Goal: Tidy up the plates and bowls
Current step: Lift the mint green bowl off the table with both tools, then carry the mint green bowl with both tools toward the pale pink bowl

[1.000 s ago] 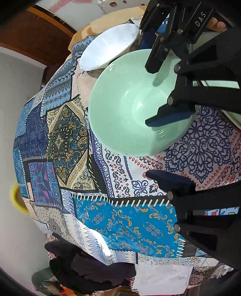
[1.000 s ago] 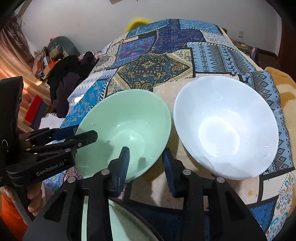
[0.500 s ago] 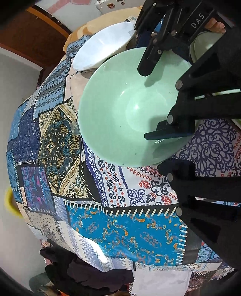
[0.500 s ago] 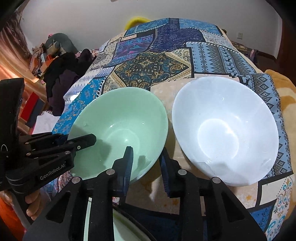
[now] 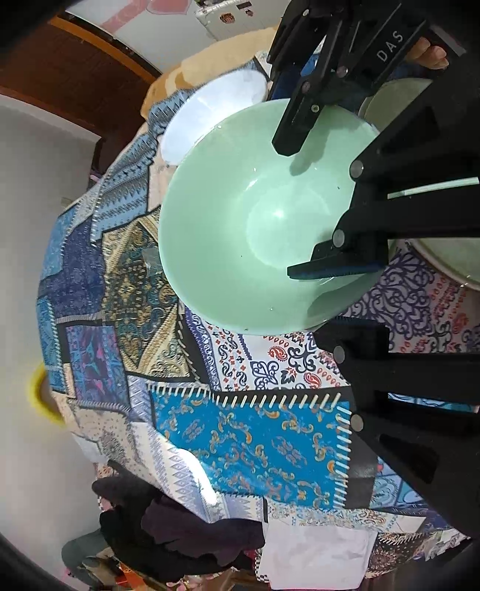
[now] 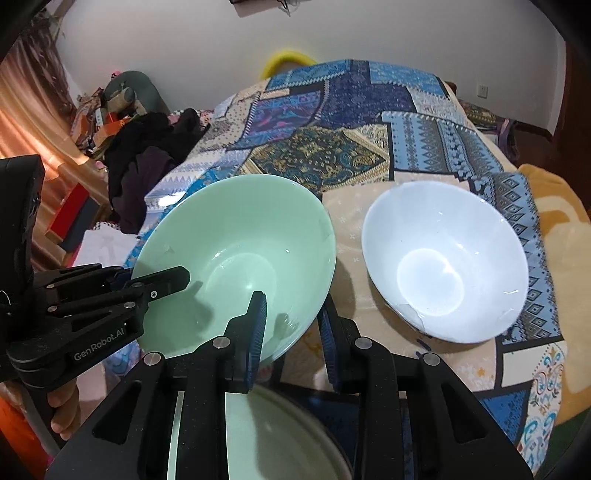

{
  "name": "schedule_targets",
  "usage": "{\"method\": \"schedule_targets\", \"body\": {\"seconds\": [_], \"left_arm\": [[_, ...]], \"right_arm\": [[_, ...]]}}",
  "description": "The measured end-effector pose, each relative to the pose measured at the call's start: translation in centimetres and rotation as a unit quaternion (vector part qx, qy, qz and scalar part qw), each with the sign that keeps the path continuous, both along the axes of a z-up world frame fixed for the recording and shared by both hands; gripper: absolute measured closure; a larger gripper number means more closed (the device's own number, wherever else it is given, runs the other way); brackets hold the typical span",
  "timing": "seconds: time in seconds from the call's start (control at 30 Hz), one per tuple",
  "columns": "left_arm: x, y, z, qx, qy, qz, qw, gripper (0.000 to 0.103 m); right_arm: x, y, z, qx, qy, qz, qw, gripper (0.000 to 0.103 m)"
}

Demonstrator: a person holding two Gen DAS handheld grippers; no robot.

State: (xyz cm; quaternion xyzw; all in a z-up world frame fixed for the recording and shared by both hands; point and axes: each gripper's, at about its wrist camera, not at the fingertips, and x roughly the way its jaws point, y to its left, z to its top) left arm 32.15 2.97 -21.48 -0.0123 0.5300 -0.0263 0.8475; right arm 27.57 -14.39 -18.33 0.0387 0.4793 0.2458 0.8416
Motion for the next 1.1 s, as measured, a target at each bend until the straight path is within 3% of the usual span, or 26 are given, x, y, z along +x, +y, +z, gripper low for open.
{"method": "schedule_targets", "body": {"seconds": [0.6,1.1], "left_arm": [[-7.2,0.3,7.4,-0.011,-0.063,0.017,0.9978,0.085],[-14.8,2.7,10.4,-0.007,-0.091,0.053,0.9944,0.085]], "right_arm": [[-5.4,0.2,5.7,0.025,-0.055,0.013,0.998,0.077],[-10.5,2.3,7.6,0.048,-0.073,0.055,0.995,0.077]]}}
